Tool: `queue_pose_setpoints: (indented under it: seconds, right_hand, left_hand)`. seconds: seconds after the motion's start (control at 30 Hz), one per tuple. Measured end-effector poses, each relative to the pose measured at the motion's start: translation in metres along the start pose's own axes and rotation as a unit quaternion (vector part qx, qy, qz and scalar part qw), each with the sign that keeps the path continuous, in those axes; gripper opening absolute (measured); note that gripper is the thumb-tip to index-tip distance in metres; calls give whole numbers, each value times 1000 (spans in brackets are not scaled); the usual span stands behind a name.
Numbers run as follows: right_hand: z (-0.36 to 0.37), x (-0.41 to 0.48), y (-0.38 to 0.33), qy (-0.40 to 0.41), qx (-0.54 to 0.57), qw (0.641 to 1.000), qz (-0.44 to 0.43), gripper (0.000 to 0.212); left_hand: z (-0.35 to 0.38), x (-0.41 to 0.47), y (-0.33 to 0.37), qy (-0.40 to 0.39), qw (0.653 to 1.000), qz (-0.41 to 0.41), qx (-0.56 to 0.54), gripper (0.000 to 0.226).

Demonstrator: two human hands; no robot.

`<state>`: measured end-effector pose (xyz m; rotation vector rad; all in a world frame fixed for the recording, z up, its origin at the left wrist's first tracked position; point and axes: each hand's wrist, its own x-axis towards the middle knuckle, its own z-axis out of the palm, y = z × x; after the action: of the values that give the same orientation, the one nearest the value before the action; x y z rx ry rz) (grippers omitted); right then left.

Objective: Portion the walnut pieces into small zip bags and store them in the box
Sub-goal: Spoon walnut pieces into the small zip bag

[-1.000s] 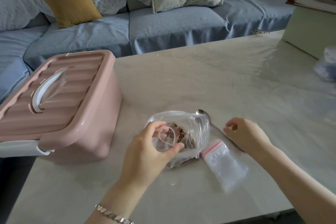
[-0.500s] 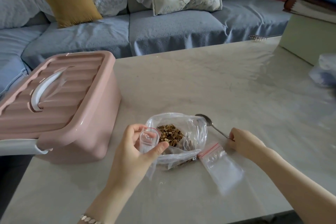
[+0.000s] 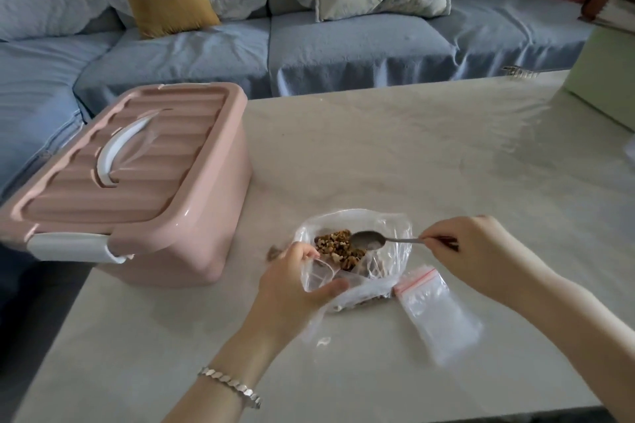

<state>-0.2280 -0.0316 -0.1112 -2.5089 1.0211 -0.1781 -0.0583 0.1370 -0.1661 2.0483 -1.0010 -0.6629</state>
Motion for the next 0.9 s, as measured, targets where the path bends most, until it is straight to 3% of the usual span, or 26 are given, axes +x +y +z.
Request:
queue_pose_setpoints:
  seconds: [0.23,0.53,0.7,0.9]
  right_hand:
    - [29,22,-16,-2,-116,993,-11,24]
    - [54,38,-19,-125,122,982,65,20]
    - [68,36,-31,-153,175,970,72,23]
    - [80,26,-34,-156,286,935,139,20]
  left_hand:
    - [-4,5,-12,-73,997,2,22,55]
    - [-4,6,-22,-77,997,24,10,48]
    - [-4,7,-30,-87,996,27,12,47]
    - [1,7,-39,-37,993,1,-111,60]
